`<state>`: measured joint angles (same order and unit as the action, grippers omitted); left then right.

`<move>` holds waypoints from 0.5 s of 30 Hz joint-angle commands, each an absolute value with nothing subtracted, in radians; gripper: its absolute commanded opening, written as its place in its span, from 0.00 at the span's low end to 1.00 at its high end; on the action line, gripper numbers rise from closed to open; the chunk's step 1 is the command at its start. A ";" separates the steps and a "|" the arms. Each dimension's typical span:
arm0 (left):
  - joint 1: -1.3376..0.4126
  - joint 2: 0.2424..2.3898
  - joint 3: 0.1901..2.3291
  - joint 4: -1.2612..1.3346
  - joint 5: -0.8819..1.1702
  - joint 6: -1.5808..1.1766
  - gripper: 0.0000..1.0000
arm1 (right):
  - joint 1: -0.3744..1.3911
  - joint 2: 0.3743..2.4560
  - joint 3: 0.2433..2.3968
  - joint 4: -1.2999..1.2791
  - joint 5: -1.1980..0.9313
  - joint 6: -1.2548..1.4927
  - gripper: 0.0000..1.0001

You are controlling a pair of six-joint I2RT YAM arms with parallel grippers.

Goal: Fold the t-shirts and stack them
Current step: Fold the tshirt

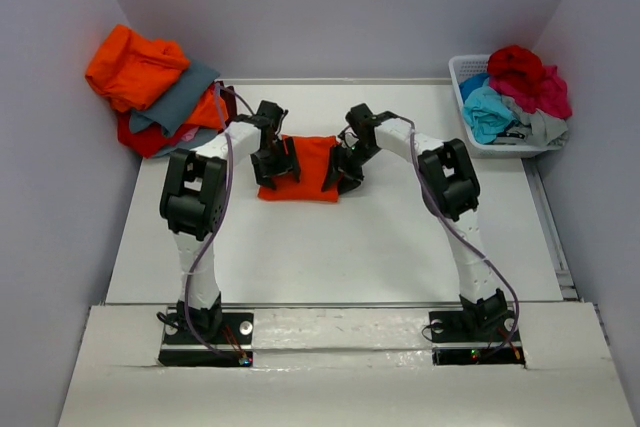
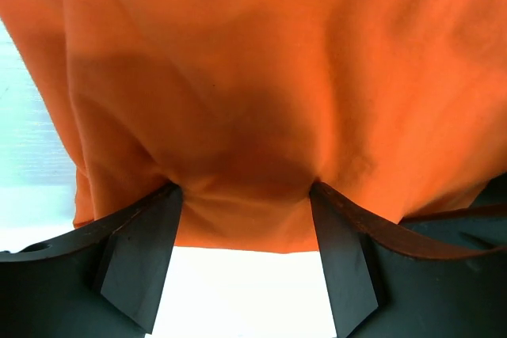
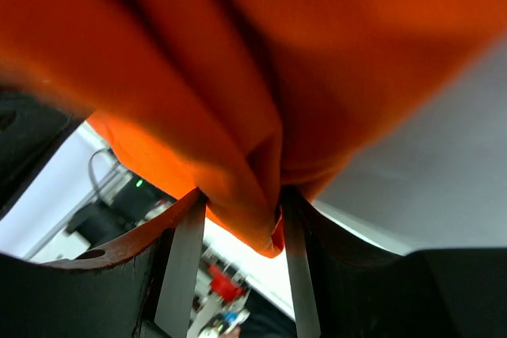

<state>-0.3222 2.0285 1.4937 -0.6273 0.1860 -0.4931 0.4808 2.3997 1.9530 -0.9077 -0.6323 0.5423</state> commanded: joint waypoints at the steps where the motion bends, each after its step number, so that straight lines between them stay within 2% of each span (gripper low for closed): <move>1: -0.356 2.046 1.424 -0.661 0.216 -0.468 0.79 | 0.492 2.364 1.846 -0.871 -0.649 0.525 0.49; 15: -0.528 1.823 1.183 -0.703 0.248 -0.503 0.79 | 0.531 2.116 1.500 -0.816 -0.627 0.515 0.49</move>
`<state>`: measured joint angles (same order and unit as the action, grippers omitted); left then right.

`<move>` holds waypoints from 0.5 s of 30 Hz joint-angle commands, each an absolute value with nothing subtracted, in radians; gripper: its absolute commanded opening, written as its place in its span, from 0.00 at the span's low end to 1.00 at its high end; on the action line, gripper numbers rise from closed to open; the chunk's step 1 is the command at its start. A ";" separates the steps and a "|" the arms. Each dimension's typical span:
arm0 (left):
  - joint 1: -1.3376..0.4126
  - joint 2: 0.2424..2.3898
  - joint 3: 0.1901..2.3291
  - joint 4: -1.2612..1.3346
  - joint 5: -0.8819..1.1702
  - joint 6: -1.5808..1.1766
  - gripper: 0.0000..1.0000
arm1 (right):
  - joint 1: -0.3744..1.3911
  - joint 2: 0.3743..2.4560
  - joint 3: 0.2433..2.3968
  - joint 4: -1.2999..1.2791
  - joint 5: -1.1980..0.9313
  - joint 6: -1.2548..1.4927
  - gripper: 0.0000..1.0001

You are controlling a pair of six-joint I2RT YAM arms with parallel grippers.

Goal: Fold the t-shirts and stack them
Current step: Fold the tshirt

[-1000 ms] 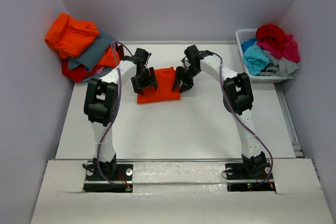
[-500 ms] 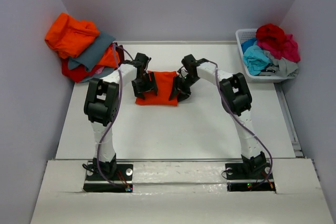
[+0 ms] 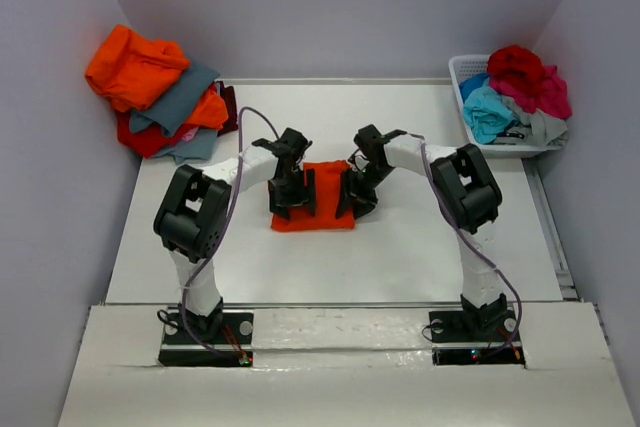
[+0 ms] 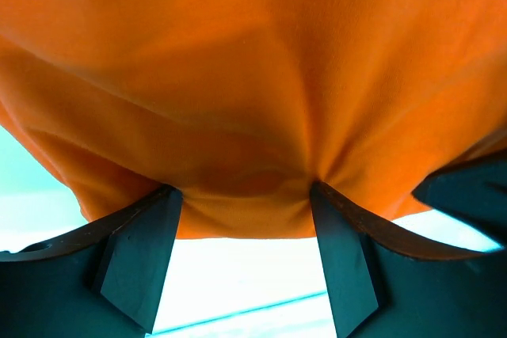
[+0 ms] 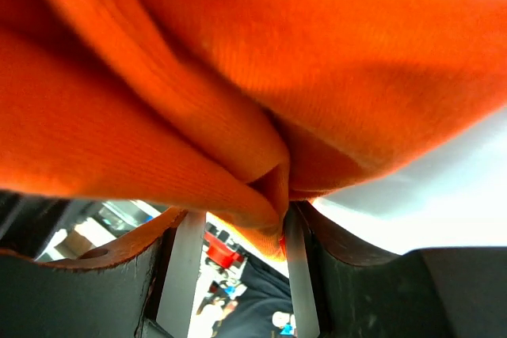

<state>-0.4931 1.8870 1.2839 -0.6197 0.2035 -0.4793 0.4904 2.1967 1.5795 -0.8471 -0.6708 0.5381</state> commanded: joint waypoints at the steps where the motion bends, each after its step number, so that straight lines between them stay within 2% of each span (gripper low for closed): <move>1: -0.541 1.806 1.169 -0.706 0.249 -0.506 0.79 | 0.531 2.099 1.482 -0.816 -0.627 0.515 0.49; 7: -0.551 1.703 1.134 -0.752 0.204 -0.525 0.79 | 0.551 1.980 1.384 -0.830 -0.598 0.500 0.49; 15: -0.551 1.698 1.321 -0.839 0.158 -0.517 0.79 | 0.551 1.942 1.532 -0.914 -0.410 0.505 0.50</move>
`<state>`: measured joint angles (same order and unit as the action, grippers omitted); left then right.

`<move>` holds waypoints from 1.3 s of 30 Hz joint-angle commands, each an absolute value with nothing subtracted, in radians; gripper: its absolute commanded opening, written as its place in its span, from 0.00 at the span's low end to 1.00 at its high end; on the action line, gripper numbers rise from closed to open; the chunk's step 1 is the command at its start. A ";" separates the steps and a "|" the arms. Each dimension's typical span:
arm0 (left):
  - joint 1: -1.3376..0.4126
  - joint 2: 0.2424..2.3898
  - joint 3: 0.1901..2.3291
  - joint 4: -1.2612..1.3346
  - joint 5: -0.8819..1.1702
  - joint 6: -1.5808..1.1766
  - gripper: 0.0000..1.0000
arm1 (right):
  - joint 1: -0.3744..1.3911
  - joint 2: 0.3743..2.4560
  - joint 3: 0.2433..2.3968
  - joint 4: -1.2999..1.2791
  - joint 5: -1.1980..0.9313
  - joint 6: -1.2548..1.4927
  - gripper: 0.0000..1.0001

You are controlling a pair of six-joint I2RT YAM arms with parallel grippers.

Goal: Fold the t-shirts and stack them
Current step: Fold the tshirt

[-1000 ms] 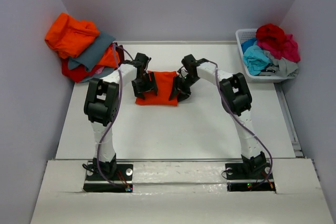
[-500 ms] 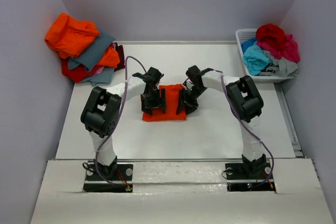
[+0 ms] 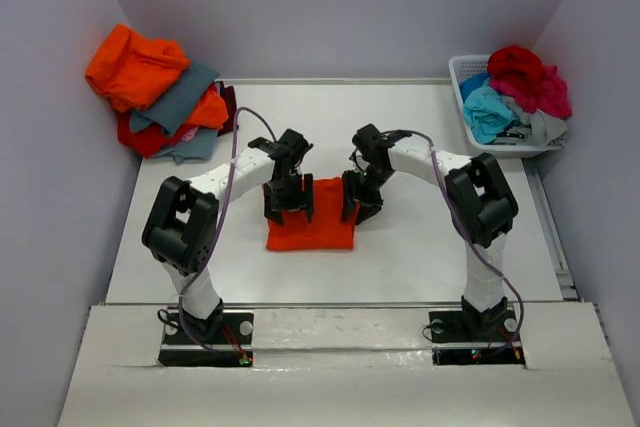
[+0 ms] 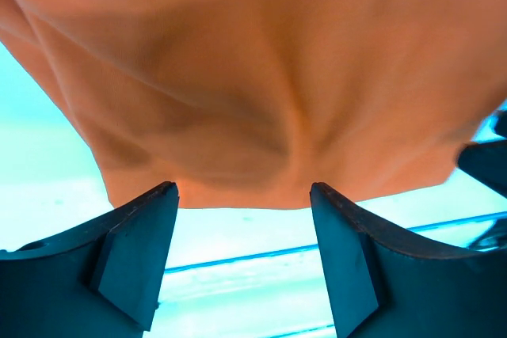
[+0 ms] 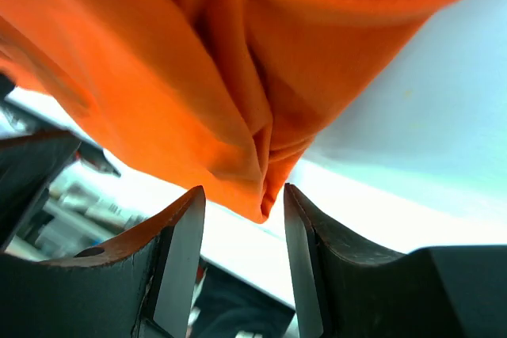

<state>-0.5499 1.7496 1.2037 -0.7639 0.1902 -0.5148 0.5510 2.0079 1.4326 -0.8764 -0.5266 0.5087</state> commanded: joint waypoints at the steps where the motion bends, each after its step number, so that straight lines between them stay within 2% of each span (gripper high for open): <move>1: -0.551 1.697 1.334 -0.842 0.155 -0.517 0.79 | 0.551 1.939 1.548 -0.913 -0.407 0.515 0.50; 9: -0.551 1.764 1.425 -0.835 0.083 -0.511 0.80 | 0.551 1.989 1.673 -0.870 -0.409 0.566 0.48; 19: -0.523 1.980 1.572 -0.784 0.080 -0.509 0.80 | 0.551 2.216 1.859 -0.802 -0.509 0.584 0.44; 24: -0.489 2.046 1.580 -0.755 0.100 -0.509 0.80 | 0.551 2.284 1.902 -0.792 -0.514 0.592 0.42; 31: -0.397 2.000 1.499 -0.716 0.114 -0.503 0.80 | 0.540 2.267 1.820 -0.778 -0.503 0.594 0.42; 39: -0.318 1.924 1.433 -0.710 0.109 -0.491 0.79 | 0.531 2.266 1.824 -0.787 -0.494 0.578 0.42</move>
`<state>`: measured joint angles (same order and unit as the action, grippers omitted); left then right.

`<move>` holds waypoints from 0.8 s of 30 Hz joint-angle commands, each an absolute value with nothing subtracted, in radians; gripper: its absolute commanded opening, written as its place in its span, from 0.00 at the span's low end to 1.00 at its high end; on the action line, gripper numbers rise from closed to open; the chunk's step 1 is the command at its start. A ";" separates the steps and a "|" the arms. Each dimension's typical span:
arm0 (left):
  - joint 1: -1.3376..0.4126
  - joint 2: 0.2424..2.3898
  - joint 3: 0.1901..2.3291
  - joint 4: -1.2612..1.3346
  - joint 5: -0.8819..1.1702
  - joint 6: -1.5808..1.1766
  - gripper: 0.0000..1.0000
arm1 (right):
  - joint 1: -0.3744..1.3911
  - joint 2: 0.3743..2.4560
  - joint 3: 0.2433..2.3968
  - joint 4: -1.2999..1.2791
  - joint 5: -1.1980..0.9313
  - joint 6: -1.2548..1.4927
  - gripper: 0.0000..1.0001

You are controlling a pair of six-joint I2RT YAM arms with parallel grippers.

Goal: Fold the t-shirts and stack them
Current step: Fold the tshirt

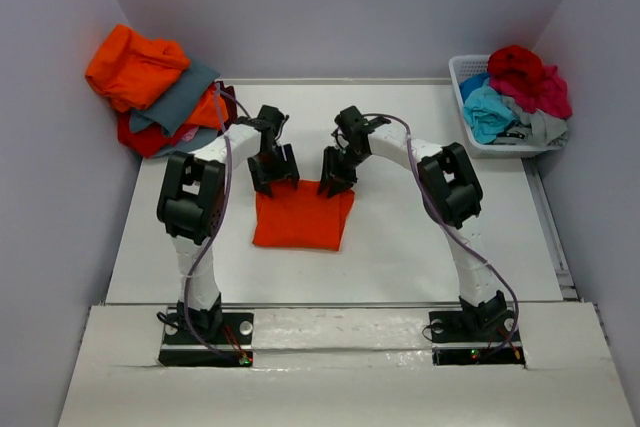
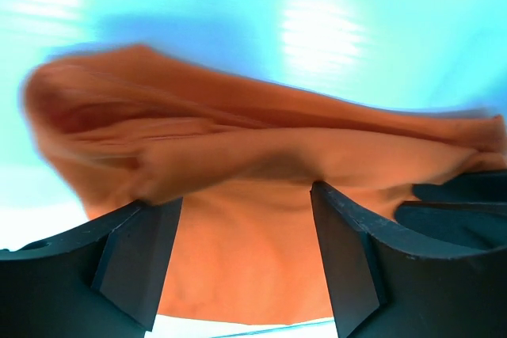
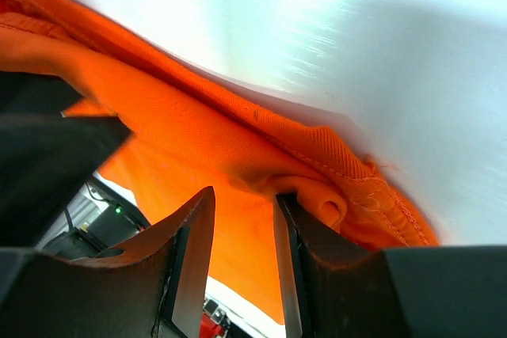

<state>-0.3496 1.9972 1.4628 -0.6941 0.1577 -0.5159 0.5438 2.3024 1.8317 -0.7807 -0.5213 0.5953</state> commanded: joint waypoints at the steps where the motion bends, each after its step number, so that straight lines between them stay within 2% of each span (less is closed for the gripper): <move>1: -0.308 1.919 1.434 -0.716 0.107 -0.489 0.79 | 0.531 2.267 1.825 -0.788 -0.491 0.577 0.42; 10: -0.290 1.871 1.414 -0.745 0.074 -0.483 0.80 | 0.531 2.270 1.806 -0.776 -0.488 0.574 0.42; 24: -0.281 1.663 1.169 -0.747 0.063 -0.525 0.82 | 0.531 2.269 1.818 -0.781 -0.500 0.557 0.42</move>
<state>-0.2882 1.7523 1.2198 -0.7212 0.0933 -0.5144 0.5369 2.3020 1.8240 -0.7769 -0.5247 0.5903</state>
